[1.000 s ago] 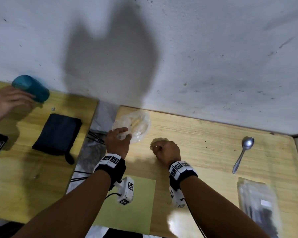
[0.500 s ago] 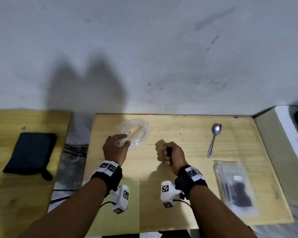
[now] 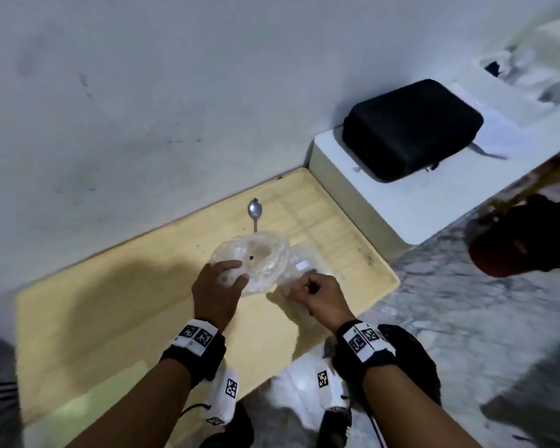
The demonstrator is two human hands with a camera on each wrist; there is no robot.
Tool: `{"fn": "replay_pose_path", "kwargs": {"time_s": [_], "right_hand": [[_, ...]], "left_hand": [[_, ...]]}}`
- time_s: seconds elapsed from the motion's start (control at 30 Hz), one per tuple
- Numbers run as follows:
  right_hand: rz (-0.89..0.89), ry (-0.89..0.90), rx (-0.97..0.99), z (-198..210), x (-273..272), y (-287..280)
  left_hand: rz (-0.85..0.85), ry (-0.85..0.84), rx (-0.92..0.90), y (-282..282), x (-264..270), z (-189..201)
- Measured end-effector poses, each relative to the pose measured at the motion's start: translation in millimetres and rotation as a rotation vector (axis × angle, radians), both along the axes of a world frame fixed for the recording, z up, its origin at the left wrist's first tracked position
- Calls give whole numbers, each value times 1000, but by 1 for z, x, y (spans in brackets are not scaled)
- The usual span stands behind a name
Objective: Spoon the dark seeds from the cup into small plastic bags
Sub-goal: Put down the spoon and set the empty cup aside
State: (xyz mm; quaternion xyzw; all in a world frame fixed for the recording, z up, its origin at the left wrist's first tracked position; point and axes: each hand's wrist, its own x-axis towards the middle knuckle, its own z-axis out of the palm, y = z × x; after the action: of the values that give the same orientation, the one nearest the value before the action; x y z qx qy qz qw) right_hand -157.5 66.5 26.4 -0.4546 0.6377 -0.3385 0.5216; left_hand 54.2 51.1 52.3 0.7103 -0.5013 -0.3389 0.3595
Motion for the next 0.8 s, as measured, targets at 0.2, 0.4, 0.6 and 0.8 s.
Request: {"fn": "replay_pose_path", "kwargs": {"time_s": [0.2, 0.4, 0.6, 0.8], "right_hand": [[-242, -87, -32, 2, -143, 62], [-375, -103, -5, -9, -258, 120], [-473, -76, 44, -31, -319, 158], [-519, -48, 116, -60, -333, 179]], "left_hand": [[-200, 66, 11, 29, -156, 14], [-376, 69, 82, 62, -283, -9], [-514, -7, 201, 79, -360, -37], [-661, -101, 275, 69, -381, -64]]}}
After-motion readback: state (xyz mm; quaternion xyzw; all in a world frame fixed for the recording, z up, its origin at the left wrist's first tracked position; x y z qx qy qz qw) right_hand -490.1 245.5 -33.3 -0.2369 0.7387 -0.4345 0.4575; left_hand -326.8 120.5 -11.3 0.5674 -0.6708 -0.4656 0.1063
